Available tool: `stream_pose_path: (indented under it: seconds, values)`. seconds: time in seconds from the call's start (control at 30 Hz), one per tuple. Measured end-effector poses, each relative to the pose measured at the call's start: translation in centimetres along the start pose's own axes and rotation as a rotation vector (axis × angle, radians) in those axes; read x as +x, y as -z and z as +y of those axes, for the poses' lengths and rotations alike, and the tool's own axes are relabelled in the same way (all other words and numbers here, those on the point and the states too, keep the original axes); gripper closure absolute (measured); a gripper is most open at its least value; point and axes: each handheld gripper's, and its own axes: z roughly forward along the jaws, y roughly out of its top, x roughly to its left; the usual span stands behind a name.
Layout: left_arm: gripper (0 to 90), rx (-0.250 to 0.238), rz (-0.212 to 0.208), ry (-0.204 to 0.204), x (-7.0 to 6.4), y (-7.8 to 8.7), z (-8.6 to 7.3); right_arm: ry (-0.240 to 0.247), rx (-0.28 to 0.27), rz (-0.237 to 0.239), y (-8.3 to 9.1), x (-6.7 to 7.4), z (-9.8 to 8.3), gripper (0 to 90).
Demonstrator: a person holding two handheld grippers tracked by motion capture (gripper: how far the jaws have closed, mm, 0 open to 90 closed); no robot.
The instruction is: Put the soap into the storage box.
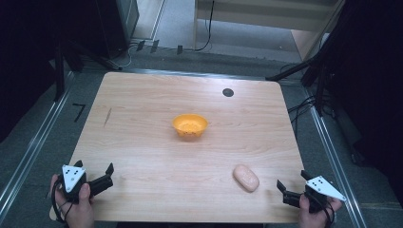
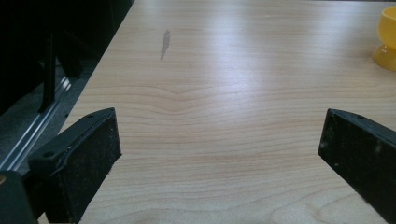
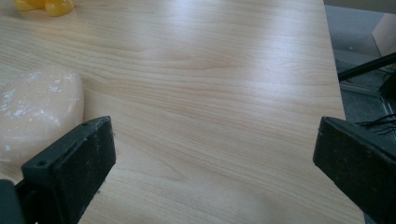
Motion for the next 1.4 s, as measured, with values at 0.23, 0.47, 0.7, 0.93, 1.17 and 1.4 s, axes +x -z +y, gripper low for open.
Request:
stream_pose_path:
  seconds: [0.23,0.47,0.7,0.93,1.17,1.4]
  values:
    - [0.0,0.000,-0.015,0.009,0.1,0.0,0.0,0.017,0.046,0.029,-0.2,0.2,0.1,0.0]
    - [0.0,0.009,-0.032,-0.010,-0.2,0.0,0.0,0.009,0.073,0.058,-0.4,0.3,0.1,0.0]
    - [0.0,0.023,-0.037,-0.015,-0.2,-0.1,0.1,0.025,0.132,0.054,-0.5,0.4,0.2,0.0]
    - [0.0,0.021,-0.039,-0.023,-0.3,-0.1,0.1,0.019,0.142,0.099,-0.2,0.5,1.0,0.0]
    - [0.0,0.019,-0.037,-0.024,-0.3,-0.1,0.0,-0.013,0.146,0.145,-0.1,0.8,2.0,0.0]
    - [0.0,0.030,-0.043,-0.031,-0.4,-0.3,0.1,0.049,0.182,0.146,-0.3,1.6,2.7,0.0]
